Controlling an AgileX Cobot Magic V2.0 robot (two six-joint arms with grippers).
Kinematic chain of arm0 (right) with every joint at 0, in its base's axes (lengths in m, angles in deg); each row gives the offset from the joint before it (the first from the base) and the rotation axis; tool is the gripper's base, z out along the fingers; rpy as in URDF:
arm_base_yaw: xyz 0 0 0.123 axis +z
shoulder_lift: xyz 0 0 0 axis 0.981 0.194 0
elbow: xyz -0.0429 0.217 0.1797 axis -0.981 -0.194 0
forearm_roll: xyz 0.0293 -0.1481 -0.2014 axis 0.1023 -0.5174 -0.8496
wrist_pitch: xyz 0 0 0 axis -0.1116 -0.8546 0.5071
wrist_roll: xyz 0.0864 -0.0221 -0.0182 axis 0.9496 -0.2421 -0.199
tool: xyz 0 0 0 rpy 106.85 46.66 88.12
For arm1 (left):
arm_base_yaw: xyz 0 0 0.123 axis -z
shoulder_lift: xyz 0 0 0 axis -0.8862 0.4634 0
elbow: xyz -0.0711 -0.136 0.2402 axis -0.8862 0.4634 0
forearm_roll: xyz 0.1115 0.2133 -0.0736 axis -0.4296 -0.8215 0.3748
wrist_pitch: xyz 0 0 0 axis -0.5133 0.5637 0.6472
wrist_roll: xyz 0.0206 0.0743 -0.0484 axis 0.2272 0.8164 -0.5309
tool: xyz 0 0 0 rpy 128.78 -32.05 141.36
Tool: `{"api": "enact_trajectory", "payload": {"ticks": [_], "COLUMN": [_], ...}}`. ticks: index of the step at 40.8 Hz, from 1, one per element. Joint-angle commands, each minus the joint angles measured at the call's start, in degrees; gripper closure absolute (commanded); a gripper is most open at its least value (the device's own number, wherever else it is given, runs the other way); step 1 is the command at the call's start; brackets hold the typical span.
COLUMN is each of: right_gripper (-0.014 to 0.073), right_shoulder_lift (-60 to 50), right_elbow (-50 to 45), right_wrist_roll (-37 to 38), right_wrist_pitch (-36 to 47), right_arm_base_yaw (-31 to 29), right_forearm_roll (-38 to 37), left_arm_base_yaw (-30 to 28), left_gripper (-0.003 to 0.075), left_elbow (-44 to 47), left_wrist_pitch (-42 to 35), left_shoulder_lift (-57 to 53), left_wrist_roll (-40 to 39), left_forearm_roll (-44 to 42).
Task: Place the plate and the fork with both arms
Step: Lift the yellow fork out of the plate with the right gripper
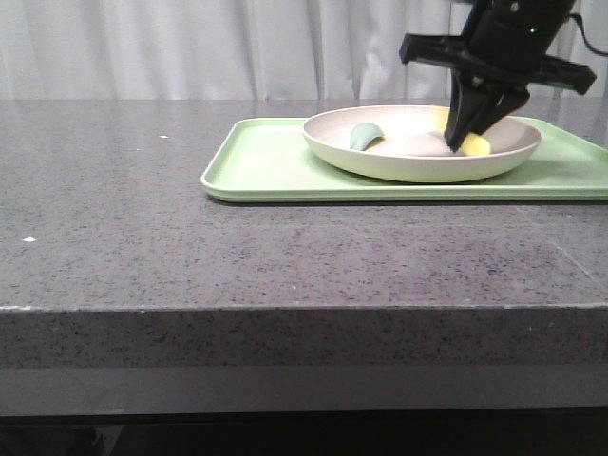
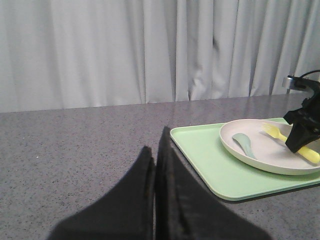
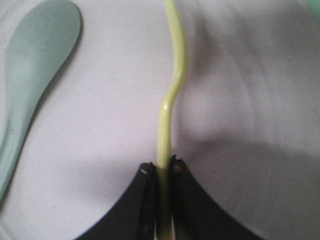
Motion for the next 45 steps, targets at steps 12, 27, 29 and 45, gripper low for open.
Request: {"api": "enact_trajectory", "payload": {"ticks": [12,27,29,45], "right_gripper": [0.0557,0.0555,0.0555,0.0326], "right_shoulder_lift": [-7.83,-3.88,-2.96,-0.14], "right_elbow": [7.15,6.8,6.8,6.8], "right_wrist_roll": [-0.16,-1.95,-2.32,-2.81], "right_wrist_pitch": [-2.05,-6.12,-6.12,-6.48], "right_arm_base_yaw": [-5.43,-12.3,-12.36,-12.18], "right_forearm_roll": [-4.74,-5.51,-5.76,-5.76], "left_arm_base_yaw": [-0.07,-0.07,-0.07,-0.07], "left_gripper": [0.0738,0.0738,0.0738,0.0738], "left_elbow": [-1.47,-1.47,-1.47,-1.47], "left_wrist_pitch": [-4.53,-4.53,-4.53,-4.53], "left_shoulder_lift": [0.56,0.56,0.56,0.56], "left_wrist_roll": [-0.18,-0.18,-0.18,-0.18], "left_forearm_roll": [0.43,0.43,0.43,0.43]}}
